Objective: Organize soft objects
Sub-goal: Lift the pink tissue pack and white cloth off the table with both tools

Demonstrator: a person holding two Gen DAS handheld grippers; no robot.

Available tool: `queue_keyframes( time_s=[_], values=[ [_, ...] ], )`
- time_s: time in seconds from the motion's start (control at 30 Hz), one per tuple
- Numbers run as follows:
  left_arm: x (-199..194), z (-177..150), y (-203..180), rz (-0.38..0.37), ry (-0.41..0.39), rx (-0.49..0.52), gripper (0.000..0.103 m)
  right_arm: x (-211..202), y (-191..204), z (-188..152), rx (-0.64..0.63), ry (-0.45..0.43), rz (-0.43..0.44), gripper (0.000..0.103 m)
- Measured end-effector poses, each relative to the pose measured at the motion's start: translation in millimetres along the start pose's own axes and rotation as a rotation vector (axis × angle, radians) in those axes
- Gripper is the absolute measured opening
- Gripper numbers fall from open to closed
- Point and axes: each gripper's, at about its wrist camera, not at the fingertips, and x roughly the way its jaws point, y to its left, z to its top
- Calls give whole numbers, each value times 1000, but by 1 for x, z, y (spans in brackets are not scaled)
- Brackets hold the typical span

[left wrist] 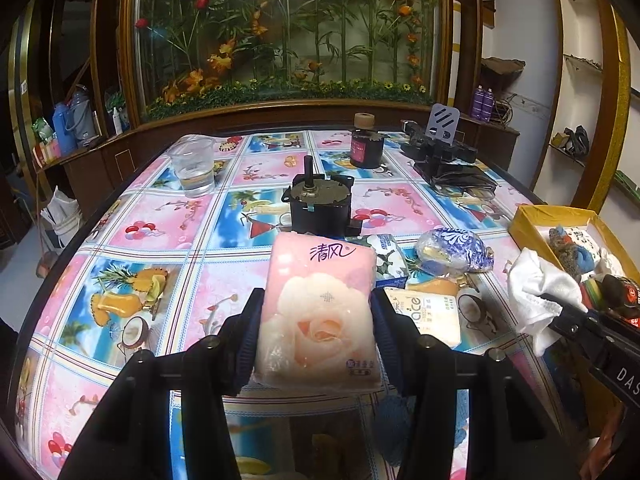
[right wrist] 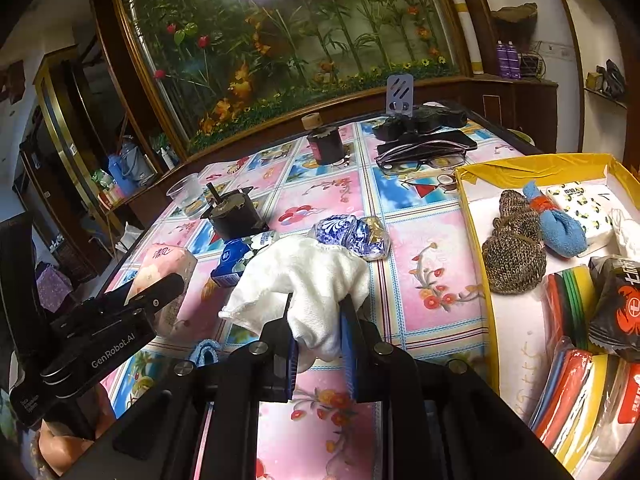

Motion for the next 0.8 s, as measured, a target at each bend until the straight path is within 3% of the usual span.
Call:
queue_keyframes(
  time_s=[0.5,0.8],
  values=[
    [-5,1,-1,10,-24,9,51,-4,0,0,-2,-12,-1,19],
    [-4,4,20,11,-20,-92,51,-27,-6,9,12,-69,-2,19]
  ],
)
